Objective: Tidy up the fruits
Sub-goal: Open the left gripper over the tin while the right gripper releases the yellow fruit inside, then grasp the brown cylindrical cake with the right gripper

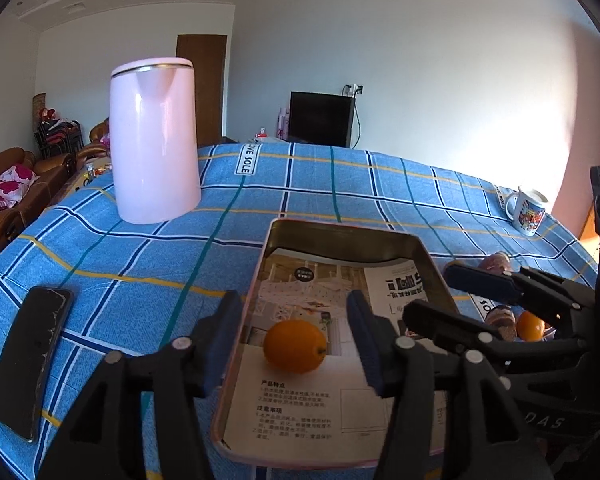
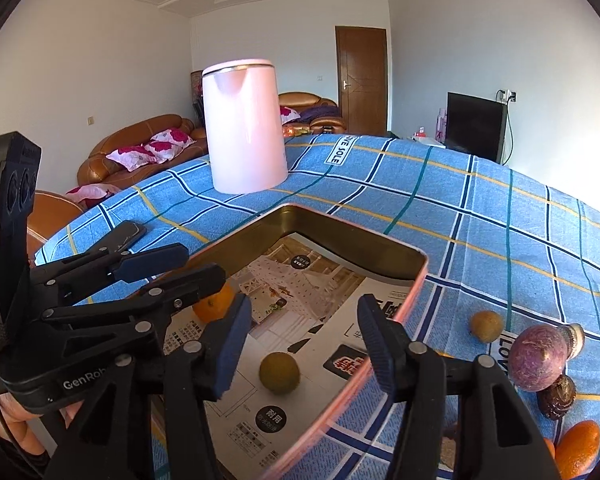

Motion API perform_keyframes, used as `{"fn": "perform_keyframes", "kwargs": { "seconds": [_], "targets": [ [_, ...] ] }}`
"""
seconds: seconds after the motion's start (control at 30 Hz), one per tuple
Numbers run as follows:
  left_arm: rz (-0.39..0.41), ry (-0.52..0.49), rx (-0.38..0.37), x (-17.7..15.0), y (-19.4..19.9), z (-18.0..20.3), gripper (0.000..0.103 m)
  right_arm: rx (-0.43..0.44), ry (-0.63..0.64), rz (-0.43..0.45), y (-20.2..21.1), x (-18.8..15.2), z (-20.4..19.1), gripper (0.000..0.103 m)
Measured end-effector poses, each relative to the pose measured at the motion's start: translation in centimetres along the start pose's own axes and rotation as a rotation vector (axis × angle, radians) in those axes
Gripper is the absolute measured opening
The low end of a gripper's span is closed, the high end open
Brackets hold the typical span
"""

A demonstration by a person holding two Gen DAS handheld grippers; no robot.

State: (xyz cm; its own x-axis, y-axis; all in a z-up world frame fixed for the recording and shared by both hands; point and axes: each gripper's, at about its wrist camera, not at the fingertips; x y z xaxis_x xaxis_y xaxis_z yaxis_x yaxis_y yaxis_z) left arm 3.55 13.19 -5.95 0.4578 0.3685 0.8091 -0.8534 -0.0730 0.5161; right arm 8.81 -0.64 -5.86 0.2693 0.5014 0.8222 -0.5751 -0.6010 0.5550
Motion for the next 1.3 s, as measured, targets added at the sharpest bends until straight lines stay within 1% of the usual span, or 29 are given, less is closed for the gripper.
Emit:
{"fn": "perform_keyframes", "kwargs": {
  "seconds": [0.07,0.1,0.17,0.23,0.27,0.33,0.47,0.6,0.67,0.7,0.73,0.77,0.83,0.87,0.93,1.0,1.07,1.13,1.17,1.3],
  "targets": [
    [0.034,-0.004,-0.005,0.0,1.0,0.6,0.084,-0.016,0.011,0.020,1.5,-0.6,0.3,0.059],
    [0.044,-0.006,-0.017,0.0,1.3,1.0,0.087,-0.034,0.018,0.024,2.3,-1.0,0.6,0.059],
    [0.050,-0.014,-0.040,-0.1,1.8,2.1,0.087,-0.087,0.023,0.026,4.0,-2.1,1.6,0.060],
    [0.051,-0.026,-0.059,-0.4,1.9,3.2,0.090,-0.142,0.018,0.007,5.4,-3.4,2.8,0.064],
    [0.052,-0.034,-0.064,-0.6,1.9,3.8,0.093,-0.160,0.014,-0.006,5.8,-4.0,3.4,0.065],
    [0.047,-0.053,-0.074,-1.1,1.7,4.8,0.094,-0.183,0.002,-0.037,6.5,-5.2,4.4,0.065],
    [0.015,-0.075,-0.086,-1.8,1.1,5.9,0.094,-0.180,-0.006,-0.092,6.1,-6.3,5.2,0.065],
    [0.006,-0.080,-0.090,-2.0,1.1,6.0,0.095,-0.152,-0.014,-0.145,4.3,-6.0,5.5,0.065],
    [0.002,-0.078,-0.097,-2.0,1.2,6.1,0.095,-0.138,-0.020,-0.193,3.1,-6.0,5.5,0.065],
    [0.002,-0.078,-0.099,-2.1,1.2,6.1,0.095,-0.125,-0.023,-0.220,2.5,-6.1,5.5,0.061],
    [0.002,-0.079,-0.100,-2.1,1.2,6.2,0.095,-0.121,-0.026,-0.247,1.9,-6.2,5.5,0.053],
    [-0.001,-0.081,-0.104,-2.1,1.2,6.3,0.095,-0.123,-0.021,-0.241,2.0,-6.2,5.3,0.044],
    [-0.004,-0.085,-0.114,-2.2,1.2,6.8,0.095,-0.118,-0.025,-0.206,2.8,-6.3,5.2,0.044],
    [-0.007,-0.087,-0.122,-2.2,1.2,7.1,0.095,-0.130,-0.034,-0.188,3.4,-6.4,5.2,0.044],
    [-0.013,-0.100,-0.142,-2.4,1.2,8.0,0.095,-0.159,-0.078,-0.122,5.5,-6.9,5.8,0.044],
    [-0.017,-0.130,-0.158,-2.7,1.2,9.4,0.095,-0.209,-0.139,-0.057,8.2,-7.8,7.0,0.044],
    [-0.030,-0.162,-0.175,-3.1,0.9,11.0,0.095,-0.284,-0.188,-0.010,10.9,-9.0,8.3,0.044],
    [-0.051,-0.182,-0.202,-3.6,0.5,12.5,0.095,-0.386,-0.213,0.003,13.0,-10.2,9.6,0.044],
    [-0.061,-0.193,-0.213,-3.9,0.3,13.3,0.095,-0.418,-0.226,0.000,13.7,-10.8,10.2,0.044],
    [-0.114,-0.244,-0.237,-5.2,-1.0,16.3,0.094,-0.489,-0.269,-0.036,14.3,-12.8,12.6,0.044]
  ]
}}
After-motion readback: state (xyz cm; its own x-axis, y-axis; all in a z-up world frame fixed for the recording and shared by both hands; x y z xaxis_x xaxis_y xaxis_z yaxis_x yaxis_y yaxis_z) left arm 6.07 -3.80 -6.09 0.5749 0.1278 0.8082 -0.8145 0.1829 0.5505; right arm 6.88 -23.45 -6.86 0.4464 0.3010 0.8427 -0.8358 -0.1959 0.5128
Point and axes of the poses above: each gripper's, at about its wrist camera, not at the fingertips, and y roughly against the way its jaws point, z to its right, x to its top, and after that the axes turned 13 degrees about y, right-handed
